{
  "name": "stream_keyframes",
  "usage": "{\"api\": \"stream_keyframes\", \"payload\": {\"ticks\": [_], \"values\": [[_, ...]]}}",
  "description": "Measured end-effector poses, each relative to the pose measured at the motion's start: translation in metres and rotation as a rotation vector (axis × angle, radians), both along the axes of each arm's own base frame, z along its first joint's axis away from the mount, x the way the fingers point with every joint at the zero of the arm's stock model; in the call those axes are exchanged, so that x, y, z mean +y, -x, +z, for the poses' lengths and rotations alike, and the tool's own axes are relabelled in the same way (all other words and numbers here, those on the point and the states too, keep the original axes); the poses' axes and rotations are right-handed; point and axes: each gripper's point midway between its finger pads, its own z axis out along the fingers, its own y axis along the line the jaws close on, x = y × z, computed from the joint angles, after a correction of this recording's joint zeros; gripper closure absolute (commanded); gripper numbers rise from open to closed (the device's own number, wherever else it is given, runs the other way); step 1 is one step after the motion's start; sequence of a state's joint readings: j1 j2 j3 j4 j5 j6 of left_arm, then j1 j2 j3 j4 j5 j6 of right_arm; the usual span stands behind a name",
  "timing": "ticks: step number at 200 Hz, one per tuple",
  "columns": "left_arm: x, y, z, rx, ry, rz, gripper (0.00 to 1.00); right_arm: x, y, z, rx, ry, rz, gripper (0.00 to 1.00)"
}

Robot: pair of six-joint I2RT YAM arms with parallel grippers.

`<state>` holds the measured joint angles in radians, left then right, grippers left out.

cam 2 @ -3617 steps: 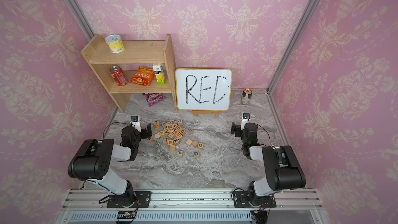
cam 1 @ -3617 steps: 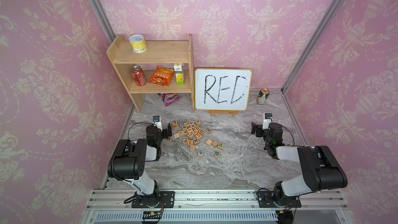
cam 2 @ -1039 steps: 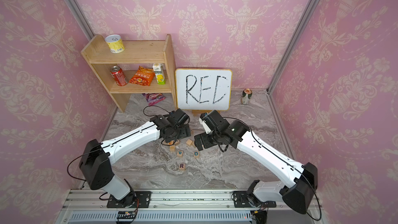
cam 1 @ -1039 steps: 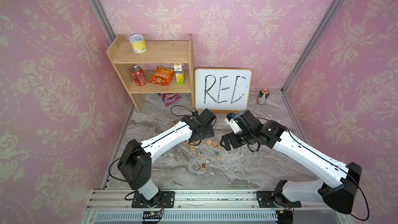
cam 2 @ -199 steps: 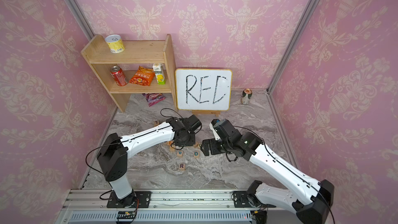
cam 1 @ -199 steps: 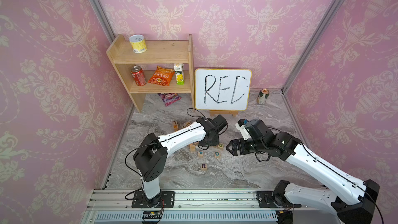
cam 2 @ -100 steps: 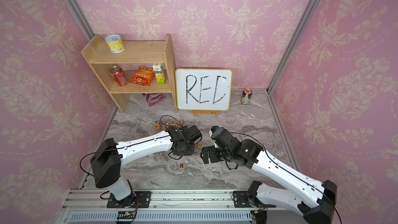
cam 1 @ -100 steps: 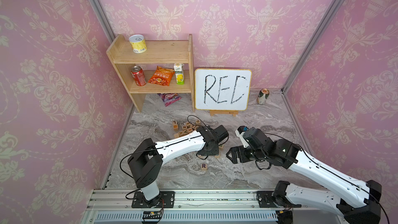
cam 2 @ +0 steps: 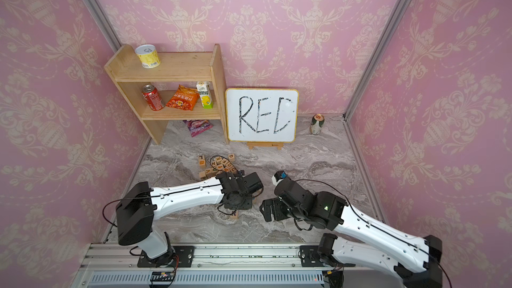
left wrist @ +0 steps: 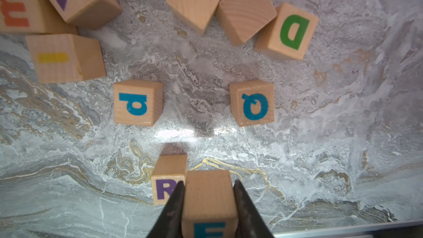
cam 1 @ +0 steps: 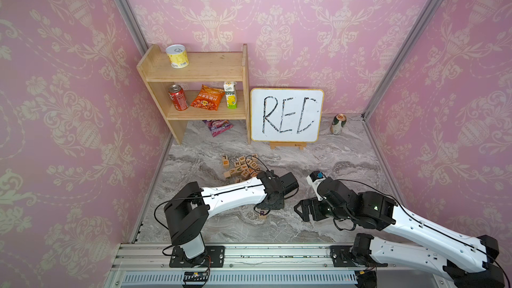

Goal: Assemble the uppercase word "red" with letter blocks
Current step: Place the letter block at the center of the board.

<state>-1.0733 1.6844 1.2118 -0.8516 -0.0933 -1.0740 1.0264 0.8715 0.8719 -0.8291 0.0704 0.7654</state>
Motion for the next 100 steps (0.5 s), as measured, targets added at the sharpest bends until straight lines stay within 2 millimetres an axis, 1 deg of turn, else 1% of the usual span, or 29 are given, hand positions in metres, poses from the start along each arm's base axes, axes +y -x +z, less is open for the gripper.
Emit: {"api": "stream_keyframes", "payload": {"ticks": [51, 100], "values": [[-0.006, 0.015, -0.007, 0.005, 0.009, -0.002, 0.87, -0.006, 0.013, 0.000, -0.010, -0.005, 0.000, 0.00], [-0.012, 0.021, -0.012, 0.002, 0.024, -0.001, 0.87, -0.010, 0.021, -0.002, -0.016, -0.012, -0.004, 0.00]]}}
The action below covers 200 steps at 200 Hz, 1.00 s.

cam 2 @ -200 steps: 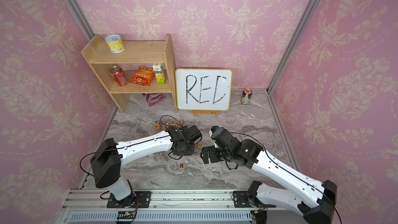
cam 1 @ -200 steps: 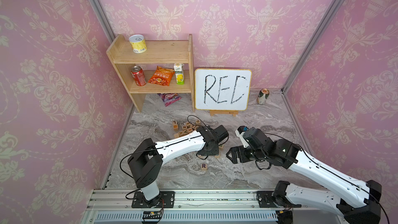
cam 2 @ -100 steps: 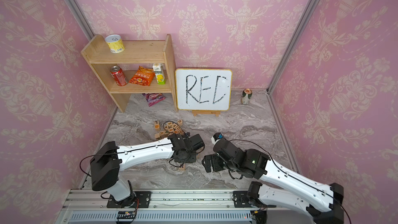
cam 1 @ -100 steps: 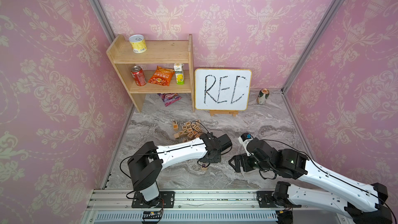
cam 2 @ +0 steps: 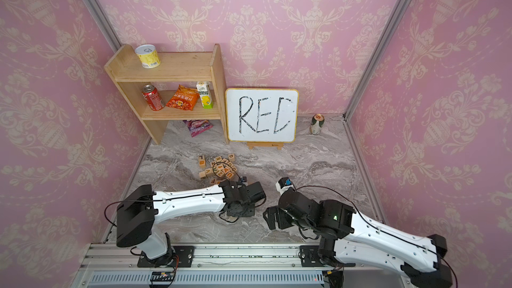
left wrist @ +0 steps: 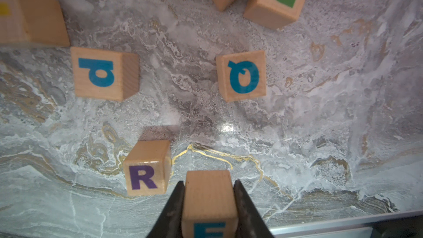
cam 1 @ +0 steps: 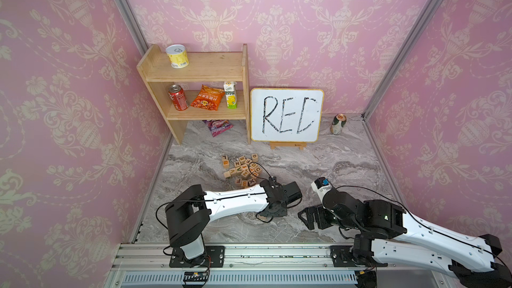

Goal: Assemble the uppercase word "red" with letter blocks
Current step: Place the letter block at the center of the board.

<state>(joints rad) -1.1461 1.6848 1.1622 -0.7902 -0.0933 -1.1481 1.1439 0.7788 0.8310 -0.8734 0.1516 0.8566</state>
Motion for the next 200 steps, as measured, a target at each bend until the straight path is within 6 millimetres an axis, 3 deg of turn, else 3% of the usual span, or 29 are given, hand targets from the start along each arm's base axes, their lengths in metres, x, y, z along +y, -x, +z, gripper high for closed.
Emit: {"api": "stream_keyframes", "payload": {"ticks": [124, 200], "values": [[-0.006, 0.004, -0.025, 0.016, -0.029, 0.001, 0.81, -0.016, 0.003, 0.006, -0.030, -0.006, -0.019, 0.00], [-0.005, 0.004, -0.035, 0.025, -0.050, 0.000, 0.63, -0.017, 0.003, 0.006, -0.033, -0.001, -0.023, 0.00]]}}
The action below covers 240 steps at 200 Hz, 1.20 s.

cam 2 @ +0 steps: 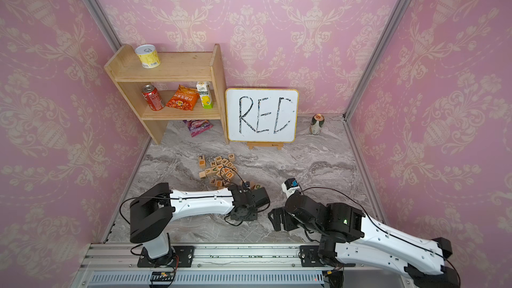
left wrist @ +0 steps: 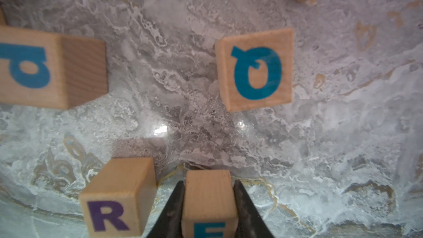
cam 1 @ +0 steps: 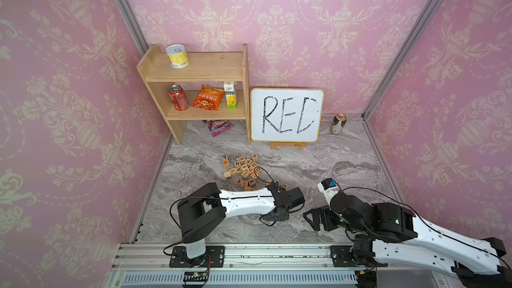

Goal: Assemble the uppercase word "red" with letter blocks
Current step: Place the letter block at the center of the board, then pick up the letter block from the center of the board.

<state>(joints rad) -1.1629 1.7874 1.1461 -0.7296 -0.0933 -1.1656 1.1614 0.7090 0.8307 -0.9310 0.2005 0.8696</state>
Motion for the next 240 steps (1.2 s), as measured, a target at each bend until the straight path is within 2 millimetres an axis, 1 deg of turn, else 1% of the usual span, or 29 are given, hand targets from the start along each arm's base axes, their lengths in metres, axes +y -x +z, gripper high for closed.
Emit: {"api": "stream_keyframes", "payload": {"ticks": [5, 22, 30, 38, 84, 150, 166, 183, 193, 208, 217, 240], "values": [[0.000, 0.000, 0.000, 0.000, 0.000, 0.000, 0.61, 0.000, 0.000, 0.000, 0.000, 0.001, 0.000, 0.00], [0.000, 0.000, 0.000, 0.000, 0.000, 0.000, 0.60, -0.001, -0.001, -0.002, -0.003, 0.006, -0.004, 0.00], [0.000, 0.000, 0.000, 0.000, 0.000, 0.000, 0.56, -0.002, -0.001, -0.002, -0.004, 0.007, -0.005, 0.00], [0.000, 0.000, 0.000, 0.000, -0.001, 0.000, 0.54, -0.002, -0.001, -0.002, -0.005, 0.007, -0.006, 0.00], [-0.001, -0.001, 0.001, -0.003, -0.001, -0.003, 0.54, -0.004, -0.002, -0.001, -0.014, 0.004, -0.011, 0.00], [-0.005, -0.008, 0.012, -0.033, -0.002, -0.016, 0.52, -0.005, -0.004, -0.001, -0.024, 0.015, -0.022, 0.00], [-0.005, -0.009, 0.015, -0.038, -0.009, -0.022, 0.44, -0.005, -0.005, -0.002, -0.024, 0.017, -0.022, 0.00], [-0.005, -0.011, 0.019, -0.048, -0.016, -0.033, 0.39, -0.005, -0.005, -0.002, -0.027, 0.020, -0.025, 0.00], [-0.006, -0.013, 0.022, -0.051, -0.017, -0.039, 0.35, -0.005, -0.006, -0.002, -0.030, 0.022, -0.026, 0.00], [-0.008, -0.015, 0.026, -0.058, -0.013, -0.043, 0.34, -0.006, -0.007, -0.001, -0.035, 0.027, -0.029, 0.00], [-0.009, -0.018, 0.028, -0.061, -0.008, -0.042, 0.32, -0.006, -0.008, -0.001, -0.037, 0.031, -0.031, 0.00], [-0.009, -0.023, 0.033, -0.066, -0.007, -0.044, 0.23, -0.005, -0.009, 0.000, -0.044, 0.037, -0.032, 0.00]]}}
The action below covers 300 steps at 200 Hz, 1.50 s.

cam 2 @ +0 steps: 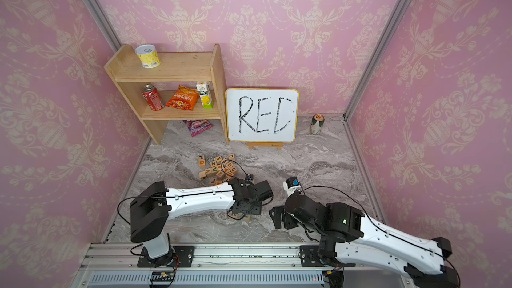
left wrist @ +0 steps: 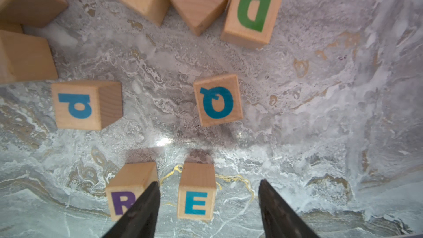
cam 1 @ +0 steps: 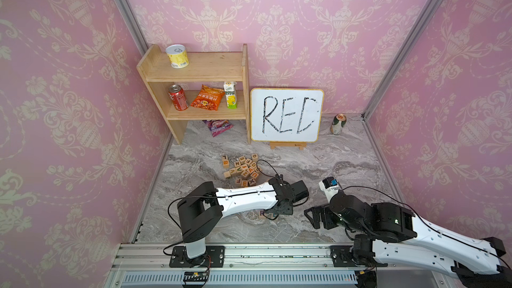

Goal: Assemble the uppercase word "red" with letter blocks
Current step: Pick up the letter block from the center of the board.

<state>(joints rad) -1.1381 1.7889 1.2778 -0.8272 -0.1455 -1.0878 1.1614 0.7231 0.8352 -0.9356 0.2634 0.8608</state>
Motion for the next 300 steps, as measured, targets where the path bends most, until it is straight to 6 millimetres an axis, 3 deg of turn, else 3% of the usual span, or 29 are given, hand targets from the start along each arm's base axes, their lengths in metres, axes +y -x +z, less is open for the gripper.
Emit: {"api": "stream_keyframes", "payload": {"ticks": [58, 148, 190, 260, 300], "values": [[-0.001, -0.023, 0.014, -0.015, 0.033, 0.036, 0.03, -0.002, -0.005, 0.008, -0.027, 0.033, 0.007, 0.00], [-0.007, -0.060, 0.034, 0.005, 0.141, 0.151, 0.01, -0.008, -0.024, 0.014, -0.011, 0.077, -0.015, 0.00], [-0.016, -0.062, 0.029, 0.062, 0.212, 0.262, 0.05, -0.008, -0.030, 0.020, -0.006, 0.073, -0.004, 0.00], [-0.034, -0.076, 0.016, 0.135, 0.333, 0.474, 0.35, -0.004, -0.035, 0.021, 0.010, 0.091, 0.030, 0.00], [-0.036, -0.090, 0.011, 0.149, 0.376, 0.584, 0.38, -0.005, -0.036, 0.021, 0.011, 0.094, 0.041, 0.00]]}}
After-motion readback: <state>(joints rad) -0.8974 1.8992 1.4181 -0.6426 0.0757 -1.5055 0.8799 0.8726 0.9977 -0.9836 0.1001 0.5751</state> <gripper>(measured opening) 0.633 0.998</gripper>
